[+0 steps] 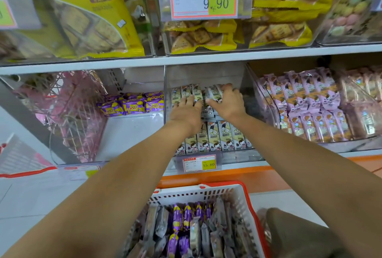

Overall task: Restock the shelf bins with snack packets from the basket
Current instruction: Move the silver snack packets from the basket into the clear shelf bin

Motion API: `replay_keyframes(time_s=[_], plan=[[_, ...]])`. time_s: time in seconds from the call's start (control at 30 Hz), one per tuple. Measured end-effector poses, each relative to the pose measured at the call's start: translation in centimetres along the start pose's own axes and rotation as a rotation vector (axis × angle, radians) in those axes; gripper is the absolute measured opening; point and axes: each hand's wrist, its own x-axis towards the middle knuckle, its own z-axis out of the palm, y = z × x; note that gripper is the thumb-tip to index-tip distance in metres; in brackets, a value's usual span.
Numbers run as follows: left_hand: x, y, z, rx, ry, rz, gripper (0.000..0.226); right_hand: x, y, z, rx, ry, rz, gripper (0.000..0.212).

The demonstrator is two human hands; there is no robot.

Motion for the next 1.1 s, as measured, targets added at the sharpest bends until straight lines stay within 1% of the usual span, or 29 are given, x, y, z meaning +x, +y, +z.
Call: replay_keyframes(time_s=[0.1,0.2,0.33,0.47,0.53,0.6,0.7,0.77,0.87,0.93,0.97,1.03,1.1], plan=[[0.1,-0.1,0.2,-0.016,0.019,0.005,0.069,0.4,0.2,0.8,0.020,-0.025,-0.024,0.069],[0.2,-0.1,0.2,-0.032,0.029,0.004,0.067,0.7,0.5,1.2,0.010,-0.084,-0.088,0.068],[0.0,0.0,0.0,-0.052,0.035,0.006,0.064,0.8,1.0,1.1,-0.021,-0.112,-0.167,0.066],[-0.4,0.0,-0.2,-0.046,0.041,0.017,0.062,0.4,1.6,0.8,-0.027,-0.162,-0.192,0.069],[-1.0,0.0,-0.5,-0.050,0.076,0.038,0.058,-0.1,1.7,0.2,0.010,-0.130,-0.202,0.066],[-2.3,0.2,-1.1,-0.078,0.151,0.073,0.050,-1.1,1.5,-0.6,0.062,-0.054,-0.244,0.055],[-5.3,0.3,-1.7,-0.164,0.339,0.146,0.038,-3.9,1.0,-2.3,0.179,0.083,-0.356,0.031],[-7.6,0.4,-1.6,-0.232,0.458,0.195,0.032,-6.3,0.5,-3.0,0.251,0.126,-0.407,0.019],[-11.4,0.5,-0.3,-0.317,0.631,0.236,0.024,-10.4,0.3,-3.0,0.295,0.143,-0.469,0.013],[-13.9,0.6,1.4,-0.394,0.736,0.218,0.021,-13.2,0.9,-2.4,0.305,0.145,-0.505,0.015],[-15.1,0.6,2.4,-0.426,0.763,0.202,0.020,-14.6,1.4,-1.9,0.289,0.134,-0.516,0.017],[-17.2,0.8,5.0,-0.472,0.728,0.154,0.016,-17.2,2.6,-0.7,0.236,0.058,-0.503,0.018],[-18.8,1.0,8.2,-0.501,0.574,0.076,0.016,-19.6,4.0,0.8,0.124,-0.094,-0.426,0.014]])
